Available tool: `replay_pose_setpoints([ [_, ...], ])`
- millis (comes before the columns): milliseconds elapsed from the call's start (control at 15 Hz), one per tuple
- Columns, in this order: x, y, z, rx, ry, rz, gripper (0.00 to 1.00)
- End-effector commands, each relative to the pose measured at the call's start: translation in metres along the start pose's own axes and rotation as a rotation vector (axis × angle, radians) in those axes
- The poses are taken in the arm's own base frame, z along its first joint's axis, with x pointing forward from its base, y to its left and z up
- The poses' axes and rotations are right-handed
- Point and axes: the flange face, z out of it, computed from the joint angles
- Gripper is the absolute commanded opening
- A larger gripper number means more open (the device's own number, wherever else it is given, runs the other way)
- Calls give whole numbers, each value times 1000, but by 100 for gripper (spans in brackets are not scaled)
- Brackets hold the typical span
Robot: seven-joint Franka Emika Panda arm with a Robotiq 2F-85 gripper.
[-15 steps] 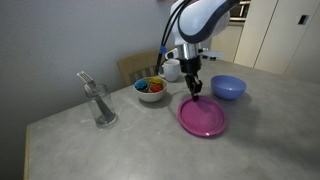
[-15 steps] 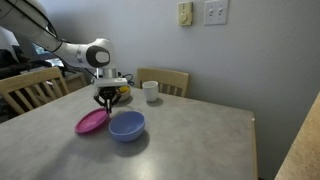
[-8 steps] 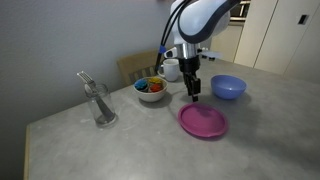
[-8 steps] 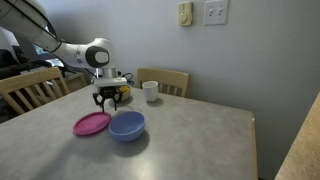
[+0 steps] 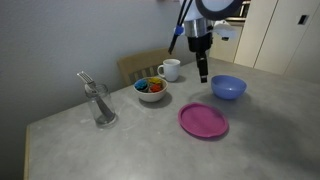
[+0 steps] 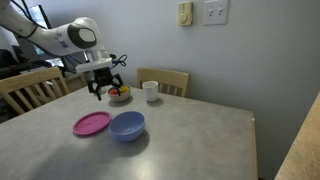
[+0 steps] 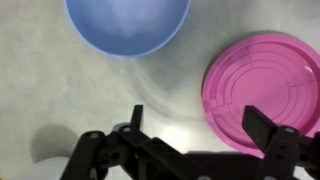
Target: Put the pink plate on the table
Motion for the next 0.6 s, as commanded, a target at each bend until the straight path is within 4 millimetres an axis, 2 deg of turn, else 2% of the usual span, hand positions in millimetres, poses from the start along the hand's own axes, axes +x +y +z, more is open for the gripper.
replay_pose_setpoints([
  [0, -40, -16, -37, -61, -12, 117, 100],
  [333, -73, -24, -78, -42, 19, 207, 100],
  [400, -52, -16, -70, -55, 23, 182, 100],
  [533, -62, -20, -81, -57, 28, 192, 100],
])
